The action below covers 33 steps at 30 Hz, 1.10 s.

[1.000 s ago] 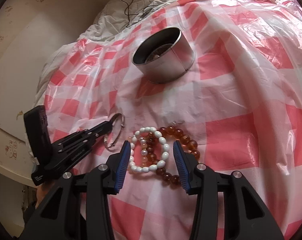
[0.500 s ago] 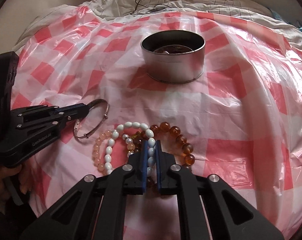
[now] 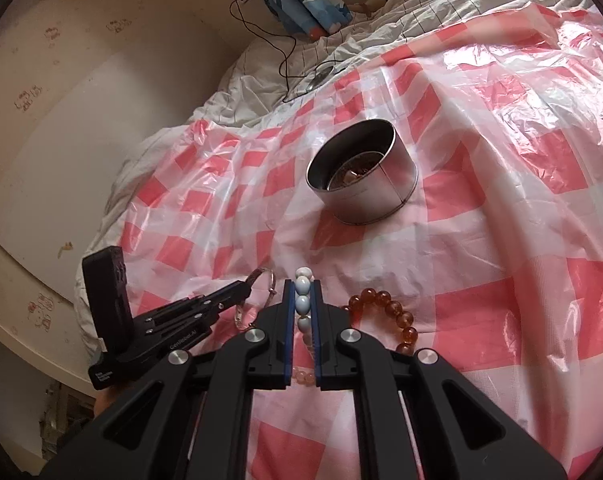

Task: Organize jewelry
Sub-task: 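Carry the bangle and white bead bracelet over the silver tin with both tools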

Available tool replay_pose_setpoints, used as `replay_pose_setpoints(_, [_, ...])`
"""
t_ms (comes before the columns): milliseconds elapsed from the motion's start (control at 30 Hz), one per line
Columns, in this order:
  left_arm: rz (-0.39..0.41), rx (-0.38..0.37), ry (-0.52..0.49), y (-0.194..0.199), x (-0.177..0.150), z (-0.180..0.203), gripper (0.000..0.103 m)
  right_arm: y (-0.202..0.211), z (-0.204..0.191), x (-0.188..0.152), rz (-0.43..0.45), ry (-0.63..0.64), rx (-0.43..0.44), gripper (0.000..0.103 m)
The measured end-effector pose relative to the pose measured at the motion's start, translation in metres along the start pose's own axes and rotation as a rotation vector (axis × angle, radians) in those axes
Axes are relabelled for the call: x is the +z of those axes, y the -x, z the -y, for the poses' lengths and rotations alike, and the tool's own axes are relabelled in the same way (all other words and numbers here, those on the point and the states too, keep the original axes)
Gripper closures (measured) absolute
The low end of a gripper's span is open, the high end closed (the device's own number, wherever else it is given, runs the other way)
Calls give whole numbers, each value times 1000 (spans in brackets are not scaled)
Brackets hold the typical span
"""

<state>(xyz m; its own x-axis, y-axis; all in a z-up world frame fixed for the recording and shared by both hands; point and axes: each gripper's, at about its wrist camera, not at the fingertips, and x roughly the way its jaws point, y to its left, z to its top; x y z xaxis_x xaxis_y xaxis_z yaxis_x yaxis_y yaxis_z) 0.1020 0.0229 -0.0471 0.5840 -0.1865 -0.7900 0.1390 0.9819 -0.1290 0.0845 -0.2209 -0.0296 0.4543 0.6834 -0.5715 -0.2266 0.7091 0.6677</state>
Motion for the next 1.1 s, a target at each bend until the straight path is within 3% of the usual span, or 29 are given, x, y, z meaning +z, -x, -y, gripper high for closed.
replay_pose_setpoints(267, [44,-18,-8,7,6,7,101,25,9,7,88,-61,91,95])
replay_pose_setpoints(1100, [153,-13,-66,5,45,53,101,30,21,33,172,-97,178,95])
